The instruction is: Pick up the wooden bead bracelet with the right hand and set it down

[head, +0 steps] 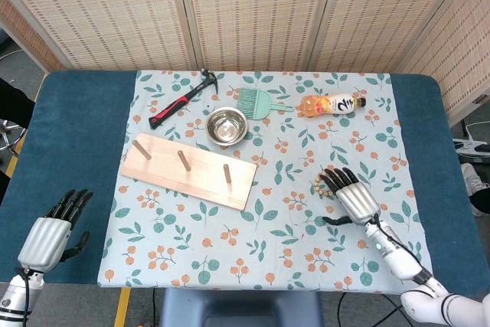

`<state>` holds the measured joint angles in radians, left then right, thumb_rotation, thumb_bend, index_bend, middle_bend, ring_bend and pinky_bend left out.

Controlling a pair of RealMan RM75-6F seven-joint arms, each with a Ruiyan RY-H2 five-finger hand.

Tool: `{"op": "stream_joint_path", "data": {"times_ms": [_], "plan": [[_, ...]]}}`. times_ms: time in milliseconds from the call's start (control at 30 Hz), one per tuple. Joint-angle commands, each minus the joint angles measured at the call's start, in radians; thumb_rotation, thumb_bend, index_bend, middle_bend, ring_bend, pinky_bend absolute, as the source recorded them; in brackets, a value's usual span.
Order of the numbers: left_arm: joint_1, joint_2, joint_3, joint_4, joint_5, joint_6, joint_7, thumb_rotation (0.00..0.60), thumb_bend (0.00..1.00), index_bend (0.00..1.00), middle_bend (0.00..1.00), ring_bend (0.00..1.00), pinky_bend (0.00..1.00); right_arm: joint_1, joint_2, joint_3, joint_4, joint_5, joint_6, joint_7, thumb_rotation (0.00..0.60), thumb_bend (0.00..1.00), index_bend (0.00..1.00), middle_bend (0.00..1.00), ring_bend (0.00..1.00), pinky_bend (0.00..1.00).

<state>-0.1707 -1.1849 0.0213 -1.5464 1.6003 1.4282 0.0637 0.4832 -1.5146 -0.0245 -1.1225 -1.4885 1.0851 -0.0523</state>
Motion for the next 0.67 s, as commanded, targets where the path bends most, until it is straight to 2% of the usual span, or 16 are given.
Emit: {"op": "stream_joint_path", "data": {"times_ms": [33,167,233,267,367,667], "plan": [[0.002,0.000,-0.001,0.001,0.002,0.006,-0.002,0.600,0.45,0.00,0.06,0.04,0.31,-0.063,0.080,0.002,-0.100,-0.023,0.133,-0.013,0.296,0.12,0.00,0.00,0.00,0.00],[0.006,-0.011,-0.010,0.020,0.014,0.034,-0.009,0.600,0.45,0.00,0.02,0.04,0.30,-0.194,0.226,-0.041,-0.305,-0.082,0.361,-0.166,0.297,0.12,0.00,0.00,0.00,0.00],[0.008,-0.018,-0.013,0.032,0.020,0.048,-0.014,0.600,0.45,0.00,0.00,0.03,0.30,-0.262,0.270,-0.066,-0.373,-0.112,0.463,-0.233,0.291,0.12,0.00,0.00,0.00,0.00],[0.009,-0.022,-0.015,0.039,0.023,0.056,-0.017,0.600,0.44,0.00,0.00,0.02,0.30,-0.304,0.282,-0.079,-0.392,-0.135,0.530,-0.254,0.292,0.12,0.00,0.00,0.00,0.00],[0.011,-0.027,-0.015,0.048,0.029,0.063,-0.018,0.600,0.44,0.00,0.00,0.01,0.29,-0.384,0.274,-0.091,-0.369,-0.160,0.641,-0.238,0.300,0.12,0.00,0.00,0.00,0.00],[0.011,-0.031,-0.015,0.052,0.045,0.080,-0.027,0.600,0.45,0.00,0.00,0.00,0.26,-0.410,0.282,-0.058,-0.358,-0.123,0.608,-0.188,0.304,0.12,0.00,0.00,0.00,0.00]]}}
